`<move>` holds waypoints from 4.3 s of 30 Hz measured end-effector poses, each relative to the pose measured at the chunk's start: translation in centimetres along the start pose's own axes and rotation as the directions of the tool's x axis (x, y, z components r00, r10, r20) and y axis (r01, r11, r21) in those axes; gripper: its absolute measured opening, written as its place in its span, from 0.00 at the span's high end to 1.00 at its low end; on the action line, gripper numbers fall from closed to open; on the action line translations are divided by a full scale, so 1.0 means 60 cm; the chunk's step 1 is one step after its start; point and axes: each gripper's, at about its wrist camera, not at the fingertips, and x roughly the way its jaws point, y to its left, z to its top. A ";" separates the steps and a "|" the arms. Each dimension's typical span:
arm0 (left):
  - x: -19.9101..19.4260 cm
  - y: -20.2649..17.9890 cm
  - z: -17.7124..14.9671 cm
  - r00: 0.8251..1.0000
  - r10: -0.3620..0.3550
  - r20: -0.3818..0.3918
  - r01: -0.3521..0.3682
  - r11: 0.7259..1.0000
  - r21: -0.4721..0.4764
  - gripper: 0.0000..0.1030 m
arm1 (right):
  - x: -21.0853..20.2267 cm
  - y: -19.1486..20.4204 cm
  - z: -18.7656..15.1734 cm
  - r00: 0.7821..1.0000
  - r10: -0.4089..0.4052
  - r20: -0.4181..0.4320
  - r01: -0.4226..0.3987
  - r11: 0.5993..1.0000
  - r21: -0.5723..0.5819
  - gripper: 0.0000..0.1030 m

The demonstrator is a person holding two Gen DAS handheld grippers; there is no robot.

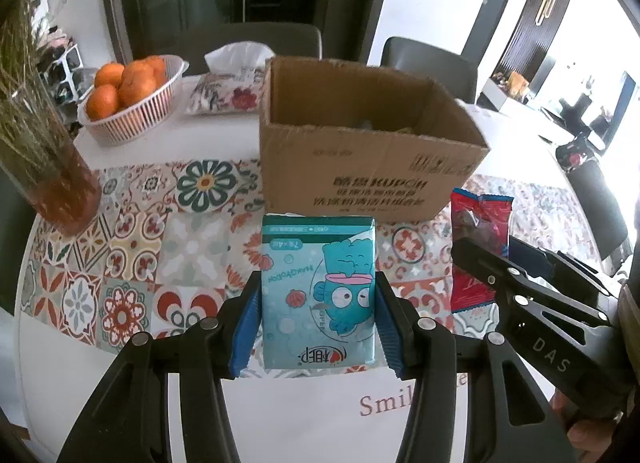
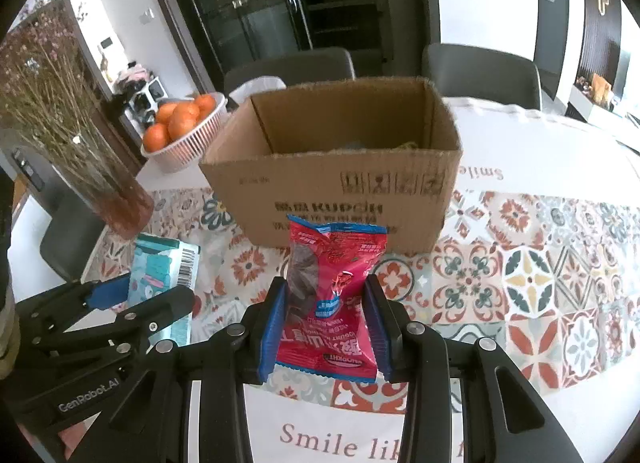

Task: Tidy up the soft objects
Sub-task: 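Carry tissue pack and red snack packet over the box, then open both tools to drop the items into the box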

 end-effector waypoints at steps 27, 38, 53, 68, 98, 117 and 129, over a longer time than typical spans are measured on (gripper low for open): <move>-0.062 -0.032 0.083 0.989 -0.007 0.151 -0.002 0.998 0.060 0.50 | -0.065 -0.006 0.077 0.989 0.003 0.147 -0.002 1.000 -0.003 0.62; -0.074 -0.039 0.127 0.979 -0.008 0.205 -0.008 0.997 0.077 0.50 | -0.077 -0.005 0.118 0.980 -0.003 0.197 0.006 1.000 -0.017 0.62; -0.041 -0.039 0.196 0.979 0.000 0.205 -0.016 0.997 0.077 0.50 | -0.044 -0.020 0.179 0.978 -0.007 0.206 0.011 1.000 -0.017 0.62; 0.033 -0.032 0.243 0.990 0.023 0.140 -0.036 0.996 0.087 0.50 | 0.037 -0.044 0.223 0.994 -0.010 0.113 0.012 1.000 -0.015 0.62; 0.150 -0.021 0.263 0.995 0.100 0.001 -0.100 0.988 0.118 0.35 | 0.168 -0.074 0.231 0.996 -0.050 -0.077 0.047 0.998 -0.035 0.47; 0.020 -0.008 0.200 0.986 0.122 0.116 -0.130 0.989 0.070 0.27 | 0.037 -0.031 0.185 0.993 -0.105 0.050 0.106 0.994 -0.009 0.47; -0.088 -0.001 0.106 0.972 0.111 0.207 -0.130 0.988 0.078 0.16 | -0.088 0.022 0.096 0.973 -0.181 0.141 0.182 0.983 0.007 0.31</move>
